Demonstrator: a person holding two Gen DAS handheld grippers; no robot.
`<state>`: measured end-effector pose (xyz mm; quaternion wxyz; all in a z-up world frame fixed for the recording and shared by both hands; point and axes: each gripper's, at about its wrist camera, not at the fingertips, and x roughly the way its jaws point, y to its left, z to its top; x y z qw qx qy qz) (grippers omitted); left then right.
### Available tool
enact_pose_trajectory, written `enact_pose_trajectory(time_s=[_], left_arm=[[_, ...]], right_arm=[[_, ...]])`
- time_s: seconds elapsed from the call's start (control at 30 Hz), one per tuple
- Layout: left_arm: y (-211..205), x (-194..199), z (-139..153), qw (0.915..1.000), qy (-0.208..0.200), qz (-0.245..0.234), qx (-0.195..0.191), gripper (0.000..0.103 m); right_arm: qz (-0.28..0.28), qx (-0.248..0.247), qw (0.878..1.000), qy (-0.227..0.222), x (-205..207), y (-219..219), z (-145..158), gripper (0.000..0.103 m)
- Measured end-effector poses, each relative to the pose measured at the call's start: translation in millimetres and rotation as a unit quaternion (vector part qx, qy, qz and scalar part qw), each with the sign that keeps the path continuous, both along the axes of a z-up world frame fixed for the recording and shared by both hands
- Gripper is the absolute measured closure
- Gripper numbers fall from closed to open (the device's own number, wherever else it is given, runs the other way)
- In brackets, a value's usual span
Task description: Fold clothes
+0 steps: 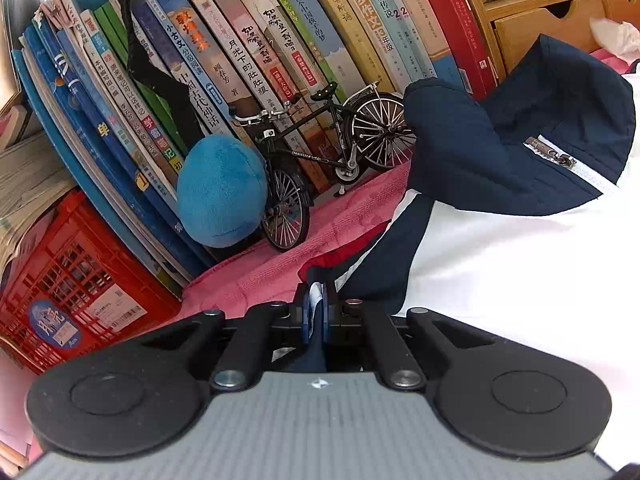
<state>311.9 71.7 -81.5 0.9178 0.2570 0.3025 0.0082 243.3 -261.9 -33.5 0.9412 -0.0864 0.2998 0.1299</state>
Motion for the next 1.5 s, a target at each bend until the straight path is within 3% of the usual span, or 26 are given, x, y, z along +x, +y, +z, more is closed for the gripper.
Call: enact_pose_trajectory(time_s=[0.03, 0.07, 0.13, 0.2, 0.23, 0.27, 0.3, 0.33, 0.4, 0.53, 0.6, 0.67, 0.73, 0.8, 0.83, 0.9, 0.93, 0.97, 1.07, 1.1, 1.17, 1.23, 1.3, 1.37, 1.47, 1.5], left_arm=[[-0.9, -0.1, -0.4, 1.0, 0.0, -0.001, 0.003, 0.097], [-2.5, -0.5, -0.6, 1.0, 0.0, -0.001, 0.006, 0.098], [-5.5, -1.0, -1.3, 0.9999, -0.001, -0.001, 0.011, 0.098], [-6.7, -0.8, -2.7, 0.9999, -0.005, 0.001, 0.015, 0.097], [-7.2, -2.1, -1.6, 0.9999, -0.009, 0.003, 0.012, 0.097], [-7.2, -5.2, 1.4, 0.9998, -0.017, 0.004, 0.006, 0.098], [-6.8, -8.7, 5.8, 0.9996, -0.027, 0.005, -0.002, 0.099], [-5.3, -13.7, 14.6, 0.999, -0.041, 0.008, -0.015, 0.099], [-1.9, -18.5, 36.0, 0.9963, -0.069, 0.004, -0.05, 0.098], [-8.7, -11.4, 70.5, 0.9905, -0.12, -0.006, -0.067, 0.099], [-11.5, 2.4, 71.2, 0.9914, -0.115, -0.003, -0.063, 0.098], [-15.1, 19.9, 55.6, 0.9953, -0.083, 0.004, -0.049, 0.096], [-17.5, 35.4, 33.5, 0.9986, -0.033, 0.021, -0.037, 0.091], [-18.2, 47.6, 11.7, 0.9985, 0.02, 0.041, -0.03, 0.085], [-15.8, 44.1, 10.0, 0.9981, 0.022, 0.045, -0.036, 0.085], [-4.8, 27.5, 21.6, 0.9971, 0.017, 0.044, -0.059, 0.071], [5.7, 14.2, 32.3, 0.9962, 0.013, 0.039, -0.077, 0.068], [17.9, -1.2, 43.5, 0.9949, 0.005, 0.036, -0.094, 0.06], [59.9, -51.6, 73.6, 0.9883, -0.03, 0.051, -0.14, 0.033], [76.2, -67.9, 81.1, 0.9854, -0.041, 0.065, -0.152, 0.03], [113.7, -94.5, 89.3, 0.977, -0.055, 0.131, -0.159, 0.03], [151.9, -114.8, 88.8, 0.961, -0.059, 0.214, -0.164, 0.029], [191.4, -132.5, 83.7, 0.9363, -0.058, 0.302, -0.169, 0.028], [228.6, -141.0, 74.2, 0.9056, -0.054, 0.384, -0.171, 0.028], [269.5, -144.3, 53.2, 0.8648, -0.042, 0.454, -0.21, 0.024], [279.1, -140.6, 45.9, 0.8551, -0.037, 0.467, -0.223, 0.023]], right_arm=[[-0.012, -0.023, 1.0, -0.017, 0.2, 4.6, -4.3, 0.046], [-0.029, -0.017, 0.999, -0.02, 7.0, 3.3, -8.8, 0.037], [-0.034, 0.027, 0.999, 0.021, 26.1, -4.2, -18.9, 0.014], [-0.036, 0.073, 0.995, 0.064, 45.4, -11.9, -29.1, 0.011], [-0.037, 0.096, 0.991, 0.086, 55.1, -15.7, -34.2, 0.028], [-0.044, 0.073, 0.993, 0.076, 57.4, -10.4, -38.6, 0.04], [-0.051, 0.031, 0.996, 0.064, 55.4, -0.9, -39.5, 0.086], [-0.051, 0.011, 0.997, 0.05, 49.0, 5.5, -36.4, 0.097], [-0.051, -0.028, 0.998, 0.011, 34.7, 16.4, -27.4, 0.098], [-0.076, -0.113, 0.986, -0.101, 20.0, 28.6, 2.3, 0.098], [-0.088, -0.136, 0.979, -0.124, 30.0, 29.8, 8.2, 0.098], [-0.098, -0.148, 0.975, -0.131, 46.1, 28.3, 9.2, 0.098], [-0.099, -0.155, 0.977, -0.11, 68.4, 27.1, -3.2, 0.095], [-0.099, -0.165, 0.98, -0.058, 87.0, 27.9, -26.4, 0.09], [-0.099, -0.169, 0.98, -0.031, 96.2, 28.4, -38.3, 0.08], [-0.098, -0.181, 0.978, -0.029, 93.6, 28.8, -48.5, 0.068], [-0.106, -0.188, 0.976, -0.031, 89.0, 28.4, -46.0, 0.048], [-0.108, -0.175, 0.978, -0.038, 79.5, 24.5, -37.5, 0.04], [-0.11, -0.128, 0.984, -0.064, 46.3, 12.1, -8.4, 0.034], [-0.111, -0.116, 0.984, -0.072, 33.2, 9.1, 1.8, 0.032], [-0.08, -0.08, 0.99, -0.081, -2.7, 4.3, 19.9, 0.028], [-0.04, -0.045, 0.995, -0.084, -40.1, -0.3, 35.2, 0.022], [0.002, -0.018, 0.997, -0.081, -77.0, -2.3, 43.8, 0.018], [0.028, -0.003, 0.997, -0.073, -107.6, 1.0, 47.1, 0.018], [0.053, 0.006, 0.997, -0.053, -143.6, 10.4, 46.9, 0.018], [0.059, 0.007, 0.997, -0.043, -154.7, 13.3, 45.1, 0.018]])
